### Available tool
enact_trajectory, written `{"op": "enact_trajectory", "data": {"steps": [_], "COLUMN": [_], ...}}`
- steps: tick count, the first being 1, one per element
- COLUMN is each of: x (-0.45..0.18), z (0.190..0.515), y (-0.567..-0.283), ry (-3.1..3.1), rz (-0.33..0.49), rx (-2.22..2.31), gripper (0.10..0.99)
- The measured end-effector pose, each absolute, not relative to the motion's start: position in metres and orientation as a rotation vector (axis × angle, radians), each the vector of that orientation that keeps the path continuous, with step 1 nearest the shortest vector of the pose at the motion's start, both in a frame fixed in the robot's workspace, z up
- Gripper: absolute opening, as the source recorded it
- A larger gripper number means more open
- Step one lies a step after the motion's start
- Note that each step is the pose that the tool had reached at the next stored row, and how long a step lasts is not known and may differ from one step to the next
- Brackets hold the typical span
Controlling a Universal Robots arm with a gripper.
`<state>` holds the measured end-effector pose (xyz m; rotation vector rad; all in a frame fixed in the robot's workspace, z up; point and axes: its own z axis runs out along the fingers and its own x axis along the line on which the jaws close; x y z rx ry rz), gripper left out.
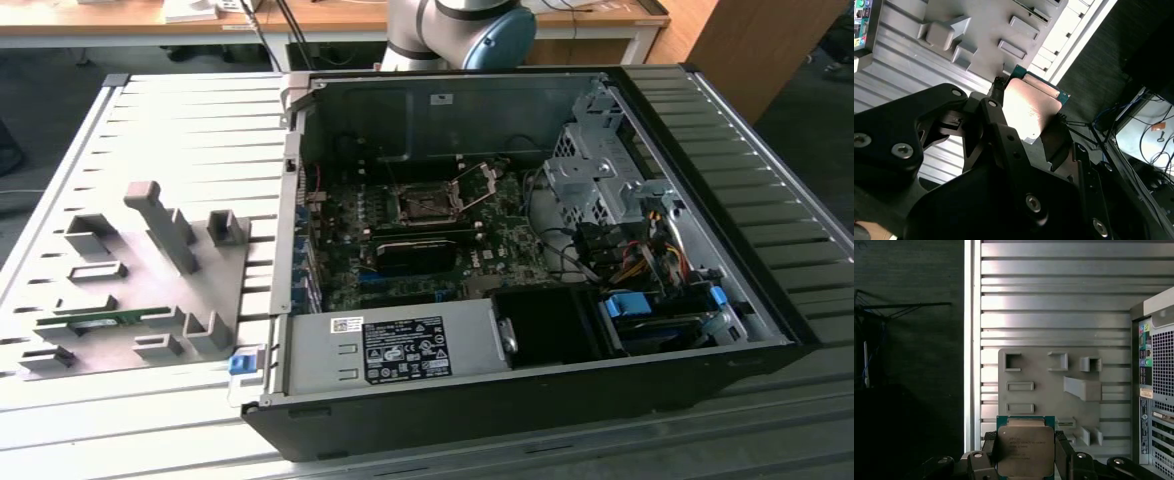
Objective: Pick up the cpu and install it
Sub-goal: 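Pick up the cpu and move it towards the insertion slot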
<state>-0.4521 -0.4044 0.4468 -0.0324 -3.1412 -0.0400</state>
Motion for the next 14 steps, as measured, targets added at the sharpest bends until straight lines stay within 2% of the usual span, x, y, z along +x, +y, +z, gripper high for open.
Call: {"op": "enact_trajectory", "data": {"steps": [14], "x": [-0.452], "z": [0.462], "y": [-0.403], "ry": [-3.141], "rz": [-0.04], "rx": [-0.033], "gripper": [0.545]}}
